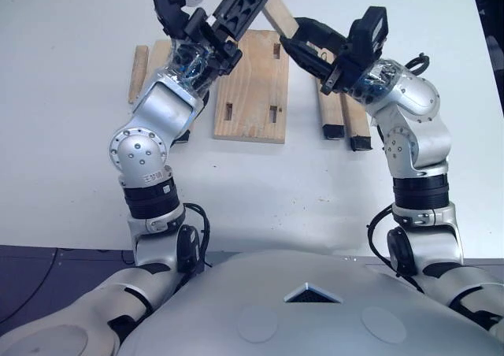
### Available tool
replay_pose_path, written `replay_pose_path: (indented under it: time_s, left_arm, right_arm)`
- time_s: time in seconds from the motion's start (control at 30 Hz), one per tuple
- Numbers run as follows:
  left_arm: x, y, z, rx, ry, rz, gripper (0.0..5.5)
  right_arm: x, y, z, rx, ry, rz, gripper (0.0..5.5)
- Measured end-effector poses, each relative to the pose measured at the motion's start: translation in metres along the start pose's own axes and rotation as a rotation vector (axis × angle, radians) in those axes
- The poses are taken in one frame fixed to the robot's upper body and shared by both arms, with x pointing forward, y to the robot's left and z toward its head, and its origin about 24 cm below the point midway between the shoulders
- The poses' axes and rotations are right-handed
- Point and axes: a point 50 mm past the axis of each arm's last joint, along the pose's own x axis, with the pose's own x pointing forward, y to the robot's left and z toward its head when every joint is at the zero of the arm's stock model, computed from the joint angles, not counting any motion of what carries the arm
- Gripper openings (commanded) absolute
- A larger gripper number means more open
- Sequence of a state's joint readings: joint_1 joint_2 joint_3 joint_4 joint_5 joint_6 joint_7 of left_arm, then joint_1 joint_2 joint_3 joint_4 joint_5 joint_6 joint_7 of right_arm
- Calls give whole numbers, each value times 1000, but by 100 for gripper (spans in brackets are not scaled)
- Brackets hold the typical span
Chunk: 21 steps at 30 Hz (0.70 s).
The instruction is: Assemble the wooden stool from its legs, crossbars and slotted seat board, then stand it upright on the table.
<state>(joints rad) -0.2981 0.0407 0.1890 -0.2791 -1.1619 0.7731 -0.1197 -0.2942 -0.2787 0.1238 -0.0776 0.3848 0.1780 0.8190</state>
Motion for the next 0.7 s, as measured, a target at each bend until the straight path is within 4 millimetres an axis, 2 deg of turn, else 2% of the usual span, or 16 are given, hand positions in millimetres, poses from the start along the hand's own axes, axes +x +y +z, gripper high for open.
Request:
replay_pose_path:
  time_s: [0.2,0.5,0.7]
  left_arm:
    - [0,2,3,-3,-7,14,260]
    - [0,3,2,27,29,23,128]
    - [-2,6,8,46,-14,46,44]
  right_arm:
    - [2,8,-5,9,12,21,129]
    - [2,6,-8,-64,35,-20,129]
    - [2,4,-9,-116,31,-34,129]
